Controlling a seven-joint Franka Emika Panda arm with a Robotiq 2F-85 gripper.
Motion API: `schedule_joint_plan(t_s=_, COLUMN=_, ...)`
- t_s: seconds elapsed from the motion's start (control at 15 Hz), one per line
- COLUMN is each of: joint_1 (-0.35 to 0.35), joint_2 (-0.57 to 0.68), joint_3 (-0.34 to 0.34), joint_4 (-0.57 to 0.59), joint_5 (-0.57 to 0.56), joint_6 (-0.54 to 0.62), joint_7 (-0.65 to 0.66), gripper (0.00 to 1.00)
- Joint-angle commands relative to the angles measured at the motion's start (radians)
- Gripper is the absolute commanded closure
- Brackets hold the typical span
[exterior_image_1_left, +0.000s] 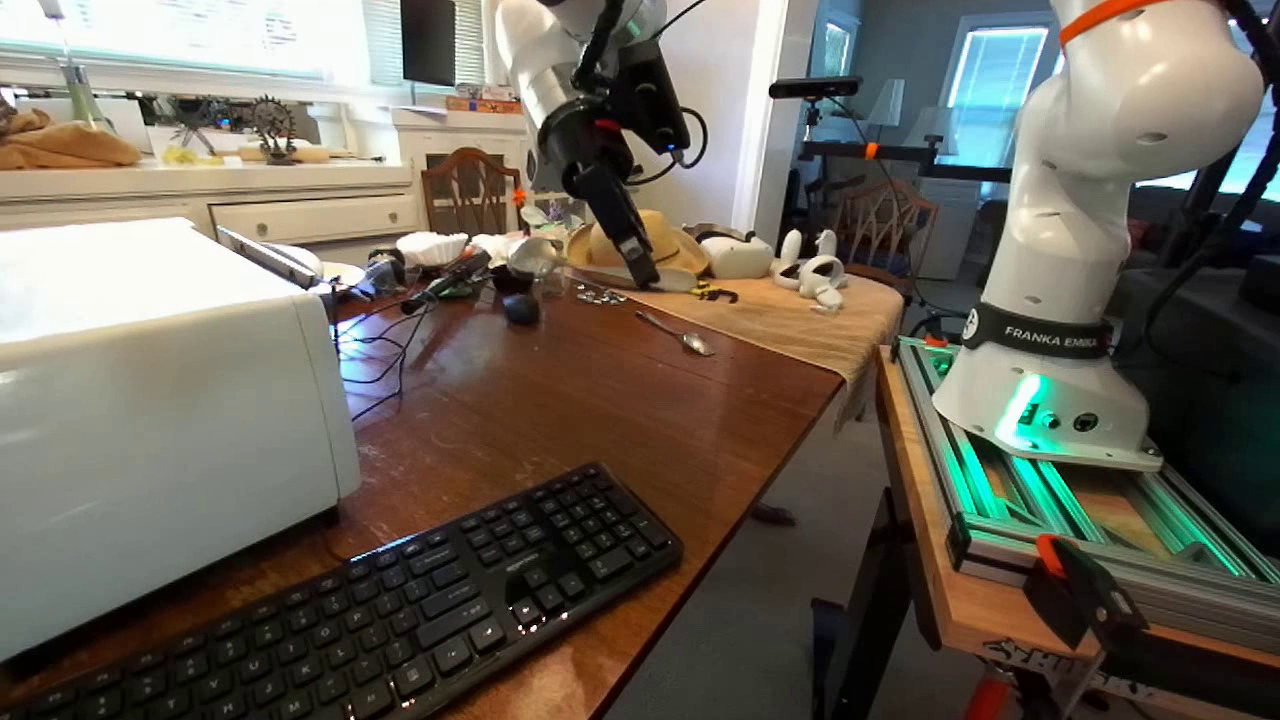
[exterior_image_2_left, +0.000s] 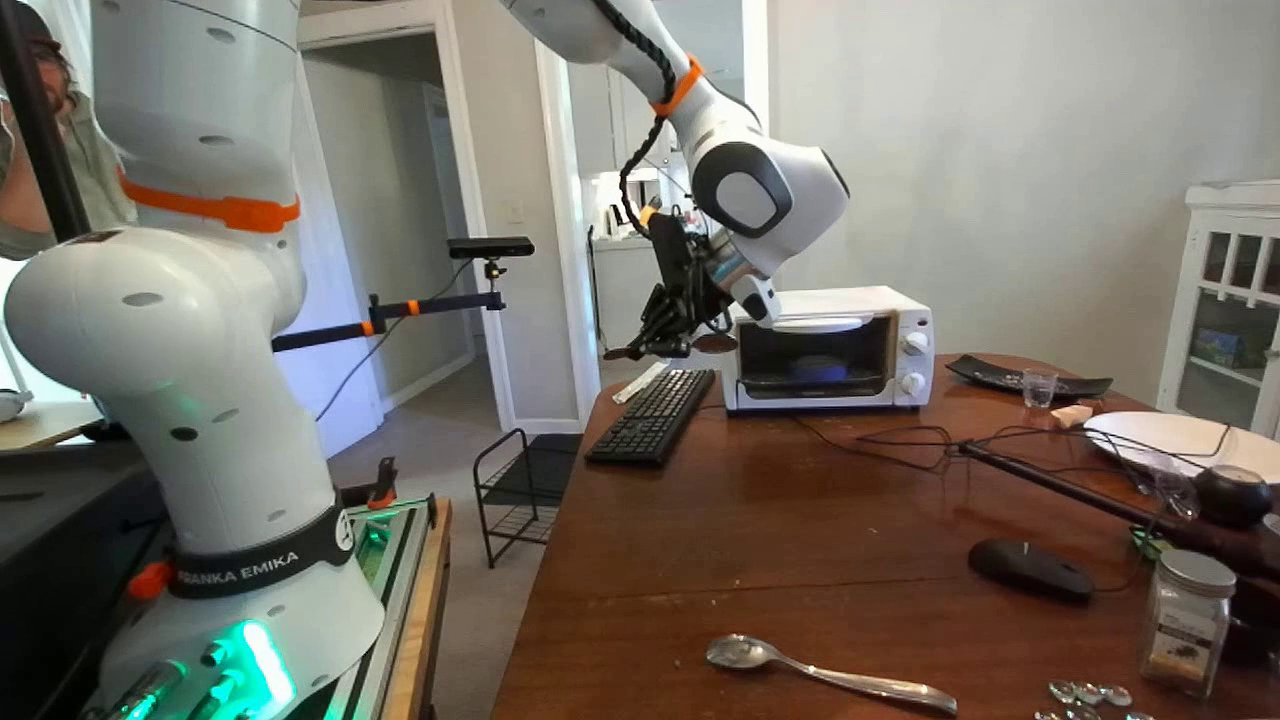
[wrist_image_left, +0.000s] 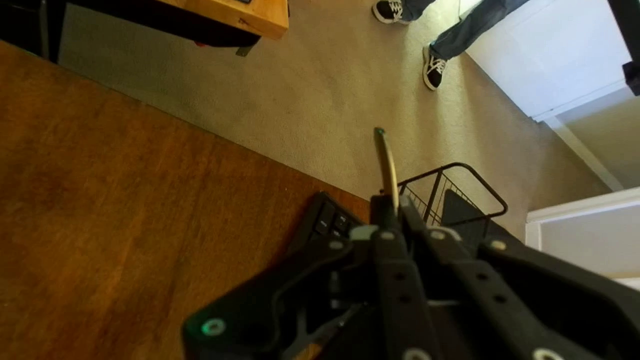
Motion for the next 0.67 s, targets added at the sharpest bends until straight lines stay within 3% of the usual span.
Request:
schedule_joint_plan(t_s=0.0, joint_1=-0.030, joint_2=-0.063, joint_3=-0.038, joint_4=0.015, joint_5=-0.010, joint_6=-0.017, joint_7=-0.040, gripper=0.99)
schedule_joint_plan(t_s=0.4, joint_1=-0.048, joint_2=-0.080, joint_3=-0.067, joint_4=0.118, joint_5=-0.021, joint_6=-0.029, joint_7=-0.056, gripper=0.99)
schedule_joint_plan(t_s=0.6, joint_1=-0.045, joint_2=-0.073, joint_3=-0.068, joint_4=0.115, joint_5=-0.001, joint_6=-0.008, joint_7=-0.055, gripper=0.96)
